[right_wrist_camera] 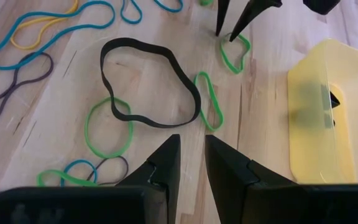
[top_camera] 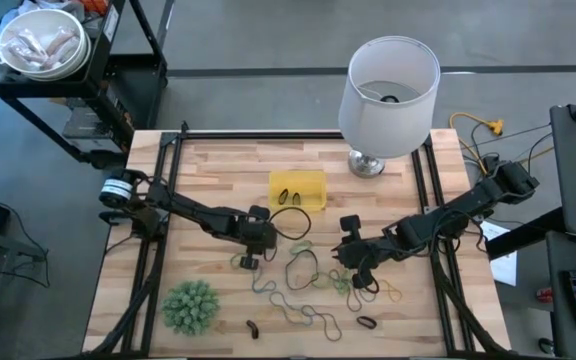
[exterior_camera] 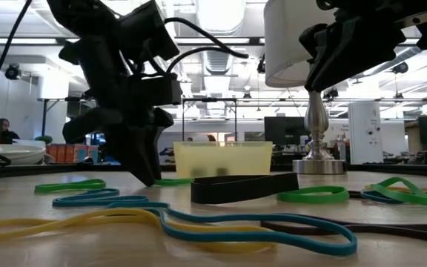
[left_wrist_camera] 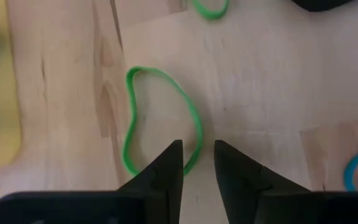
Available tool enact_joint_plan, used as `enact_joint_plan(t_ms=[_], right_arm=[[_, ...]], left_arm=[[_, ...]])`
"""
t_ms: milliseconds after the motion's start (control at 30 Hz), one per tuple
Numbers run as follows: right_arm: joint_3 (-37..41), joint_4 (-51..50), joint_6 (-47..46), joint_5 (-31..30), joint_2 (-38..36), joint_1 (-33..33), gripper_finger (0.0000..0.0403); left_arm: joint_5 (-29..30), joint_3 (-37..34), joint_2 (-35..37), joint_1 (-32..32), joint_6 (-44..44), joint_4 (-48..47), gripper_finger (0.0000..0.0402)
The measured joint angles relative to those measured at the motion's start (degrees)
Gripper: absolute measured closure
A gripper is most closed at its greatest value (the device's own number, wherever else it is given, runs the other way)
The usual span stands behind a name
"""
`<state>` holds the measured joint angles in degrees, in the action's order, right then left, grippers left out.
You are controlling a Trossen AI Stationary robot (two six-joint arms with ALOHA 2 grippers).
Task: Pick and place rubber bands into bin
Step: Put the green rubber band into the yellow bin
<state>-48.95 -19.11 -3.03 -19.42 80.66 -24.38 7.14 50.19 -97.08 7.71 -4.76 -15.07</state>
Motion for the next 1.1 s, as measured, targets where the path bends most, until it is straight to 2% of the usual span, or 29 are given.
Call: enact_joint_plan(t_ms=[233, 500, 800, 1100], right_arm=[[0.0, 0.0, 0.0, 0.0, 0.0, 0.0, 0.0335], [0.0, 0.1, 0.0, 0.0, 0.0, 0.0, 0.0335], [0.0, 0.1, 0.2, 0.0, 0.0, 0.0, 0.0335], [0.0, 0.1, 0.2, 0.0, 0.0, 0.0, 0.0335]], left_arm=[[-0.3, 0.0, 0.0, -1.0, 0.1, -0.2, 0.0331], [-6.7, -0.1, 0.0, -3.1, 0.0, -0.4, 0.0395], [-8.0, 0.8, 0.0, -3.2, -0.6, -2.3, 0.0401], [-6.3, 3.2, 1.0, -3.0, -1.2, -3.1, 0.0401]])
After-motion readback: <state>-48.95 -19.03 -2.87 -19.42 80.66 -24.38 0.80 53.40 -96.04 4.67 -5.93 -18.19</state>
